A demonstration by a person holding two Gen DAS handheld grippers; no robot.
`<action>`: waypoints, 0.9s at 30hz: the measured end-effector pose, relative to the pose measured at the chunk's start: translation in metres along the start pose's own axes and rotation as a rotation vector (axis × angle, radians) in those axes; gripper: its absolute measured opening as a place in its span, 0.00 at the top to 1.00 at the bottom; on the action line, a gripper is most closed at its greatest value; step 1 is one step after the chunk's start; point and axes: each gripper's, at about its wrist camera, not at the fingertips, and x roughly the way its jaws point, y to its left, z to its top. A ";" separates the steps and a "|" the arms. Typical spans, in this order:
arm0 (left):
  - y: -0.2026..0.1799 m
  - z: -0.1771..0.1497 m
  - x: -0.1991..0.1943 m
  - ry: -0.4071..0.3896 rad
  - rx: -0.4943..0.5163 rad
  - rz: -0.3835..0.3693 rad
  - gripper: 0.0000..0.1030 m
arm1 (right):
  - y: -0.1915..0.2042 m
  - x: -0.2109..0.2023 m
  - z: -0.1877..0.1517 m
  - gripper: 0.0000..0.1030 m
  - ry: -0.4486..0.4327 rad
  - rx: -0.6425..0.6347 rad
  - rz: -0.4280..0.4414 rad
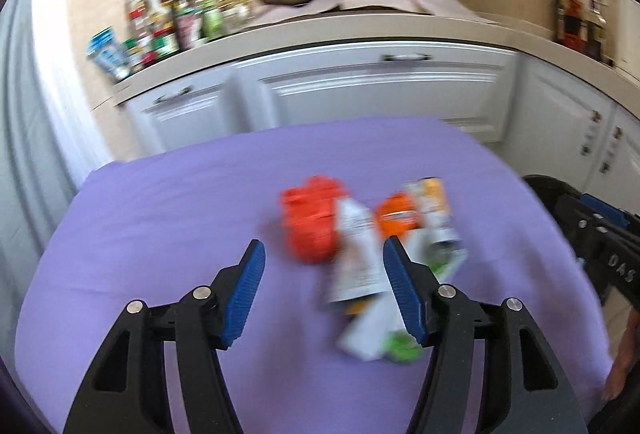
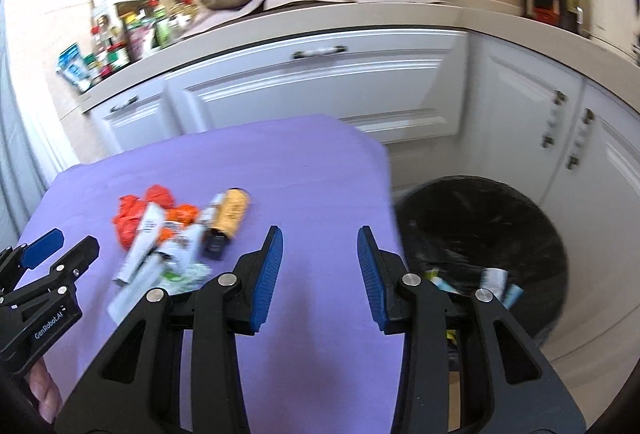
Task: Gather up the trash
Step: 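Move both tools back over the trash pile, then grasp the white tube with brown print with the right gripper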
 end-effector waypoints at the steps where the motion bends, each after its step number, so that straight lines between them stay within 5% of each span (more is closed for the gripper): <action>1: 0.010 -0.002 0.001 0.004 -0.011 0.014 0.41 | 0.008 0.002 0.000 0.63 0.002 -0.010 0.005; 13: 0.100 -0.023 0.016 0.053 -0.127 0.134 0.41 | 0.074 0.027 0.006 0.63 0.040 -0.085 0.054; 23: 0.117 -0.030 0.023 0.063 -0.150 0.146 0.40 | 0.091 0.051 0.000 0.63 0.101 -0.098 0.056; 27: 0.115 -0.030 0.027 0.071 -0.150 0.128 0.40 | 0.091 0.055 -0.003 0.77 0.121 -0.094 0.071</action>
